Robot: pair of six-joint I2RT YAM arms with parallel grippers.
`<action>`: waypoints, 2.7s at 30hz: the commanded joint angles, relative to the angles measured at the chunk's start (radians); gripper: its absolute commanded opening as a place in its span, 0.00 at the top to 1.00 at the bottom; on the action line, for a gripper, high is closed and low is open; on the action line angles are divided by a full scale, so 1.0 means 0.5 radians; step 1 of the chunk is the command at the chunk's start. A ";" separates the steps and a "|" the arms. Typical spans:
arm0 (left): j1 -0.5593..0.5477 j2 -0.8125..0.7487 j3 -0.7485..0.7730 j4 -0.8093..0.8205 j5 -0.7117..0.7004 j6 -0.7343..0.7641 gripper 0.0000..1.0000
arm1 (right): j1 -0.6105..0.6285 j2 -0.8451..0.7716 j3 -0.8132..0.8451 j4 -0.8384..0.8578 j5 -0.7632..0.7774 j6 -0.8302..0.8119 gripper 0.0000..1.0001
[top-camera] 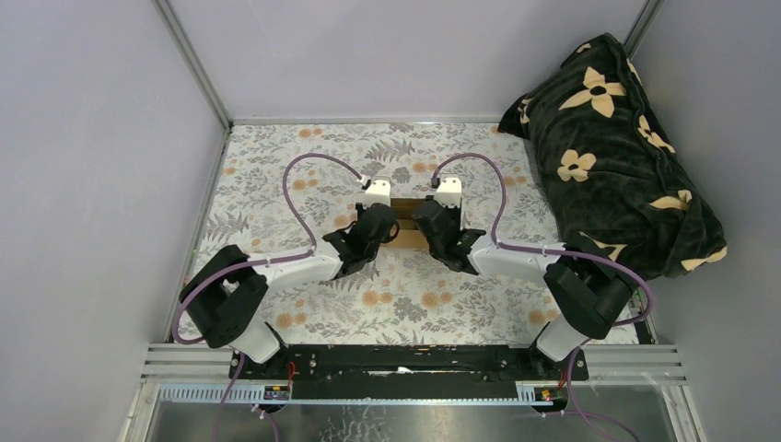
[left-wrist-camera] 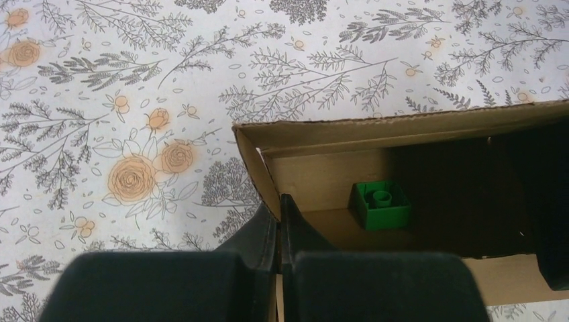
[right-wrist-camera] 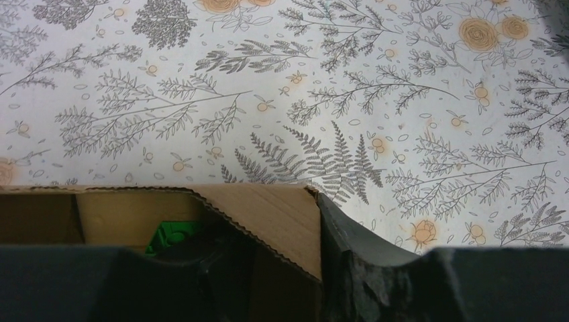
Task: Fold the paper box
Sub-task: Close the paper box at the center of the board.
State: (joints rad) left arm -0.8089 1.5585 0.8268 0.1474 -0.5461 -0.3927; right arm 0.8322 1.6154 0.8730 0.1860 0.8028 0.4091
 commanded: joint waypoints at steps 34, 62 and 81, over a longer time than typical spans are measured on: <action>-0.699 -0.755 -0.789 0.188 -0.743 -0.504 0.75 | 0.700 -0.532 -0.568 0.042 0.649 0.319 0.39; -1.123 -0.841 -0.703 -0.352 -1.123 -0.898 0.74 | 0.908 -0.533 -0.699 -0.259 0.839 0.781 0.54; -1.125 -1.057 0.322 -0.796 -1.054 -0.239 0.61 | 0.959 -0.710 -0.764 -0.360 0.889 0.850 0.48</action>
State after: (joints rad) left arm -1.4464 1.0058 0.8883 -0.3260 -1.0992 -0.7284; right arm 1.2938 1.3060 0.4988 0.0086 1.1694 0.7940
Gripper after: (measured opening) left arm 0.386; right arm 0.507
